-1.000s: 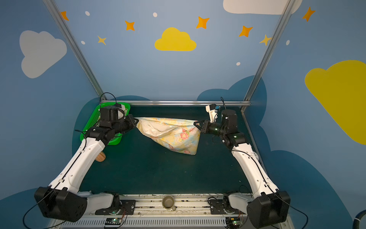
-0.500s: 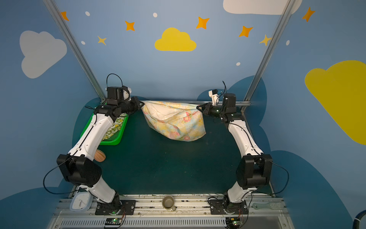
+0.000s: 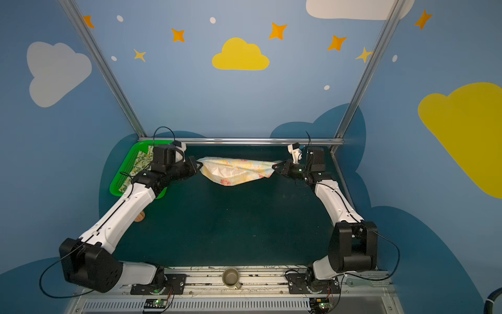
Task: Fold and stack skirts
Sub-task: Flatten out the skirt at the center of the table.
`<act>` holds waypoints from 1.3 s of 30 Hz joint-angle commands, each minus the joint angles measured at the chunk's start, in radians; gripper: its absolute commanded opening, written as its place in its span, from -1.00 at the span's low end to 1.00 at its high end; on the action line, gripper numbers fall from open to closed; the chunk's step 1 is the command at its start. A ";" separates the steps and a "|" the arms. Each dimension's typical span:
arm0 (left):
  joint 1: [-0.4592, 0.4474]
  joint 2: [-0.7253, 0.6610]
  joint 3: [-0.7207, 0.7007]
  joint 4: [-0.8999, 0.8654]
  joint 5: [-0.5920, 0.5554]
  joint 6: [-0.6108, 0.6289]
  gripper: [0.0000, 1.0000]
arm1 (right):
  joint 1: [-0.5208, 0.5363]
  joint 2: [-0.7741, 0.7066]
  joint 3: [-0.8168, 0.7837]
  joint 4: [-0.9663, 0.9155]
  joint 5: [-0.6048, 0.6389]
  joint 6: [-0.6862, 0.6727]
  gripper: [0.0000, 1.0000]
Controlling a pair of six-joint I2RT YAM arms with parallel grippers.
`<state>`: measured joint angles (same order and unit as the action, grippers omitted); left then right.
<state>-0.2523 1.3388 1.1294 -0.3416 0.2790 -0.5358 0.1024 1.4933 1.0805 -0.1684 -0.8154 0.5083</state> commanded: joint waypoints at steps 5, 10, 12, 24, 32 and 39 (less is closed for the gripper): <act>-0.107 -0.072 -0.347 0.077 -0.167 -0.144 -0.05 | -0.004 -0.004 -0.226 -0.039 0.129 -0.001 -0.51; -0.165 -0.087 -0.361 -0.036 -0.173 -0.155 0.43 | 0.036 0.009 -0.199 -0.166 0.185 -0.026 -0.12; -0.167 -0.106 -0.369 -0.052 -0.169 -0.161 0.48 | 0.066 0.001 -0.191 -0.191 0.216 -0.033 -0.10; -0.170 -0.032 -0.377 -0.153 -0.150 -0.158 0.45 | 0.204 -0.060 -0.235 -0.368 0.343 -0.036 -0.12; -0.166 0.078 -0.362 -0.201 -0.152 -0.174 0.24 | 0.203 -0.136 -0.304 -0.427 0.380 -0.014 -0.15; -0.129 0.061 -0.409 -0.145 -0.183 -0.196 0.13 | 0.166 -0.153 -0.348 -0.401 0.298 -0.015 -0.18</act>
<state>-0.4042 1.4178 0.7471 -0.4973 0.1204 -0.7166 0.2874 1.3579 0.7509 -0.5583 -0.4751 0.4931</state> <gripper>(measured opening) 0.568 0.413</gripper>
